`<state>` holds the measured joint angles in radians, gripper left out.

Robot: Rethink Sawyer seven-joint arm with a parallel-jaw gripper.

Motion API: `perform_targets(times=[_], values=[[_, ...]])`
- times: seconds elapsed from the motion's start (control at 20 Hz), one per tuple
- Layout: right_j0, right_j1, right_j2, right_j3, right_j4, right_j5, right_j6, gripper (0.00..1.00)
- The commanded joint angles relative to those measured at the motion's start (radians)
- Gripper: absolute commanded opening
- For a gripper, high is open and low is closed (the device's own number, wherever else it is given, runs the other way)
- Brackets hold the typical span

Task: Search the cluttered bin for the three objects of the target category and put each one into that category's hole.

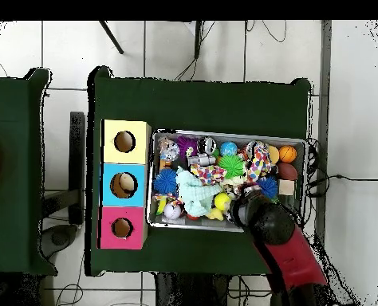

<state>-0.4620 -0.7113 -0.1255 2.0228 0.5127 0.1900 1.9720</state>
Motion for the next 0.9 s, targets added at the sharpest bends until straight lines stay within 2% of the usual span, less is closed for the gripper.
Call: perform_targets(times=[0.05, 0.35, 0.6, 0.9], values=[[-0.029, -0.057, 0.026, 0.079, -0.003, 0.088, 0.158, 1.0], [-0.132, -0.042, 0.178, 0.196, -0.021, -0.102, 0.187, 1.0], [-0.133, -0.024, 0.211, 0.223, -0.03, -0.169, 0.235, 1.0], [-0.168, 0.019, 0.26, 0.238, -0.05, -0.251, 0.258, 1.0]])
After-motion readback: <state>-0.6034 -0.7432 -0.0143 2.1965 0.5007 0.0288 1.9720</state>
